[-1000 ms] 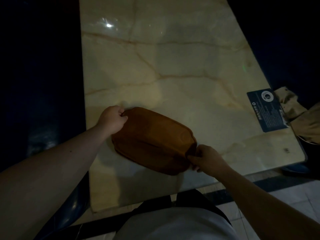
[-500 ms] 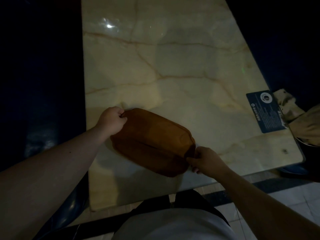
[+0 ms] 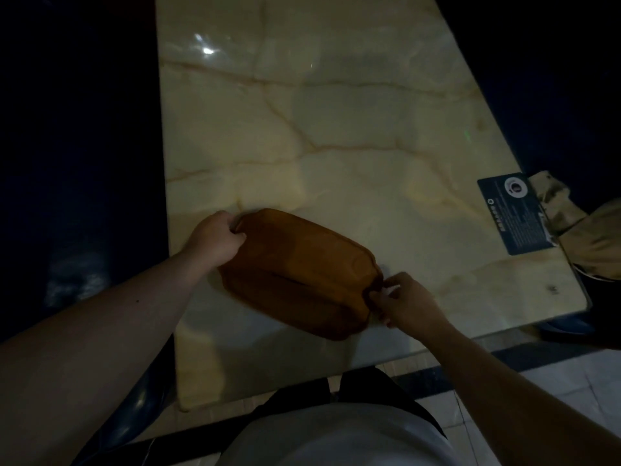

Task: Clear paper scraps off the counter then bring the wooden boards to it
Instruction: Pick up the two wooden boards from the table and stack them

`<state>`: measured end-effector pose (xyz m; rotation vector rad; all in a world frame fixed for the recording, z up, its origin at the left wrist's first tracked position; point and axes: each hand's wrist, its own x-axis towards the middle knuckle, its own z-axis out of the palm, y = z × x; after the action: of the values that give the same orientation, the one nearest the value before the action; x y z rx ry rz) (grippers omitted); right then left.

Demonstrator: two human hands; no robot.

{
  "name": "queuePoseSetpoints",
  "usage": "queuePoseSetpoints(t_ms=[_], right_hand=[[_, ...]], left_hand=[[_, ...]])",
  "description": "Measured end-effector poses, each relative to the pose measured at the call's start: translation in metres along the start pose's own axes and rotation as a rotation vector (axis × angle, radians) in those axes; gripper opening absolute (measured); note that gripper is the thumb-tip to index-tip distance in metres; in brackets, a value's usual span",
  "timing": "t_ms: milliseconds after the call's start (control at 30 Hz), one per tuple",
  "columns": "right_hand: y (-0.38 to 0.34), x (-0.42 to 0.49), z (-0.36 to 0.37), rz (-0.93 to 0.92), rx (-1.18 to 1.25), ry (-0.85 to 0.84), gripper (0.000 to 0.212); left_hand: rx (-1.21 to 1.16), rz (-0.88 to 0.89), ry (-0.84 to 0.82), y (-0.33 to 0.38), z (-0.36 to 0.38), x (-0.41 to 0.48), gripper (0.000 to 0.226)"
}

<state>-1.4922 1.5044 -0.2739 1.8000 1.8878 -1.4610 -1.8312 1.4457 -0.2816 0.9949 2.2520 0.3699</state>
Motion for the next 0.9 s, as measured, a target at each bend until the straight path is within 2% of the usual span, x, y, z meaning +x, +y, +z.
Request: queuePoseSetpoints(t_ms=[133, 233, 367, 433, 567, 733, 900], right_hand=[[-0.013, -0.001, 0.005, 0.108, 0.243, 0.038, 0.024], [-0.024, -0.002, 0.009, 0.129, 0.341, 0.033, 0.021], [-0.032, 0.002, -0.001, 0.061, 0.393, 0.086, 0.016], [-0.040, 0.007, -0.012, 0.038, 0.403, 0.119, 0.023], [-0.073, 0.020, -0.043, -0.074, 0.456, 0.157, 0.033], [-0.117, 0.036, -0.082, -0.256, 0.495, 0.134, 0.032], [-0.155, 0.039, -0.114, -0.486, 0.441, 0.019, 0.012]], left_hand=[[0.047, -0.048, -0.067, 0.004, -0.003, -0.002, 0.033], [-0.045, -0.083, -0.060, 0.007, -0.004, -0.008, 0.034], [-0.249, -0.140, 0.013, 0.009, -0.015, -0.023, 0.032], [-0.325, -0.146, 0.057, 0.014, -0.026, -0.032, 0.033], [-0.430, -0.112, 0.144, 0.025, -0.051, -0.049, 0.034], [-0.631, -0.059, 0.305, 0.043, -0.065, -0.079, 0.029], [-0.689, -0.088, 0.503, 0.072, -0.067, -0.114, 0.034]])
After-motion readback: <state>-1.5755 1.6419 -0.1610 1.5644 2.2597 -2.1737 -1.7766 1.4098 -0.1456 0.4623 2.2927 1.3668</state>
